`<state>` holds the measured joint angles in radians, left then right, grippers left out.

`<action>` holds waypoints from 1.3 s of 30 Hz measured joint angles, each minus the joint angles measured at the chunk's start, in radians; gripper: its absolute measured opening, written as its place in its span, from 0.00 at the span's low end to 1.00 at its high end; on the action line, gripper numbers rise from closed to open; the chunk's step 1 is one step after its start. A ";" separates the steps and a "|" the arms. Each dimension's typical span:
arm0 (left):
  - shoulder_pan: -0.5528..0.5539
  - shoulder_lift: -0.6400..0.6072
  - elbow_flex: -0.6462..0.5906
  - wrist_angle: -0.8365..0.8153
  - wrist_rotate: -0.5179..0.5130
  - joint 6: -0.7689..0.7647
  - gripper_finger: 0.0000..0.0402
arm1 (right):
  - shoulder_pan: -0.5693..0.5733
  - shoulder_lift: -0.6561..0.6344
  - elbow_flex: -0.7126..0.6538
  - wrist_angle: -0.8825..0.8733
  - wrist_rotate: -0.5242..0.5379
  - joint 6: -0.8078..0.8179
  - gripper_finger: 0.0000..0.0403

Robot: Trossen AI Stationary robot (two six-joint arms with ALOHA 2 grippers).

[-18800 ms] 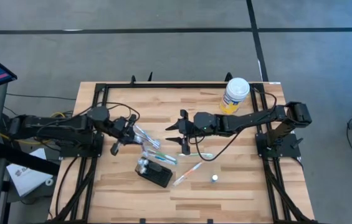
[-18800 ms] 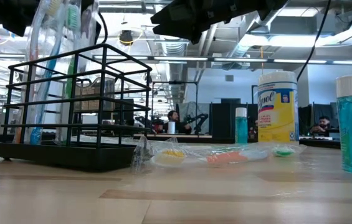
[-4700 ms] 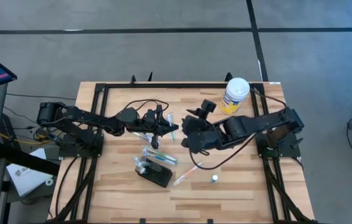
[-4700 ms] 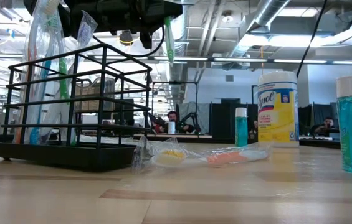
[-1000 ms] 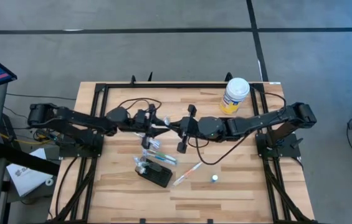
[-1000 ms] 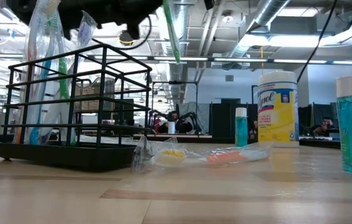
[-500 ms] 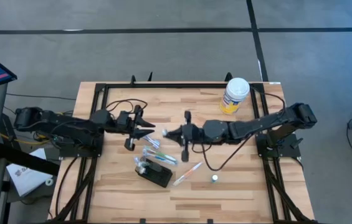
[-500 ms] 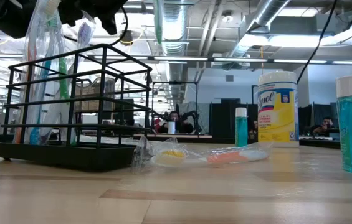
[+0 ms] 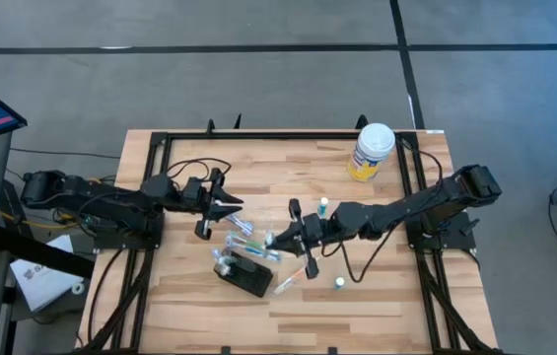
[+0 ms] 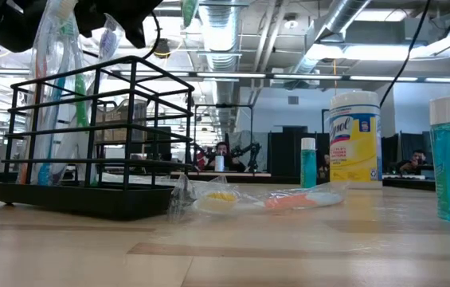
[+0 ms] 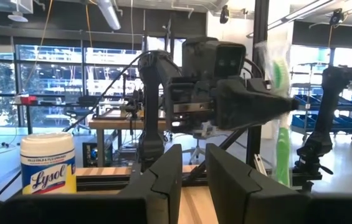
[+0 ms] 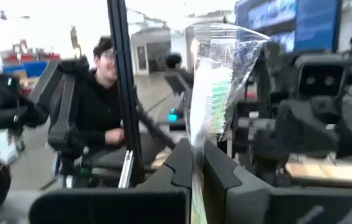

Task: Pick & Place toothbrushing station
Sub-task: Put the green toothbrush into the mesh organizer

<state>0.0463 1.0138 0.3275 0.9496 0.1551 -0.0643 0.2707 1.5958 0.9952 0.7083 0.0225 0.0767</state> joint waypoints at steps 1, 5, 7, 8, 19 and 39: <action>0.000 0.000 0.000 0.001 0.000 0.000 0.17 | 0.005 0.015 0.001 0.034 0.001 0.001 0.00; 0.000 0.000 0.000 0.002 0.000 0.000 0.17 | 0.019 0.055 0.004 0.061 -0.027 0.013 0.00; 0.000 0.000 0.000 0.002 0.000 0.000 0.17 | 0.019 0.065 0.007 0.075 -0.030 0.044 0.00; 0.000 0.000 0.000 0.002 0.000 0.000 0.17 | 0.017 0.075 0.007 0.096 -0.031 0.056 0.00; 0.000 0.000 0.000 0.002 0.000 0.000 0.17 | 0.030 0.095 0.008 0.111 -0.073 0.104 0.01; 0.000 0.000 0.000 0.001 -0.001 0.000 0.17 | 0.055 0.173 0.017 0.140 -0.049 0.066 0.01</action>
<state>0.0460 1.0142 0.3279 0.9508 0.1543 -0.0647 0.3260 1.7693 1.0120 0.8480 -0.0269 0.1431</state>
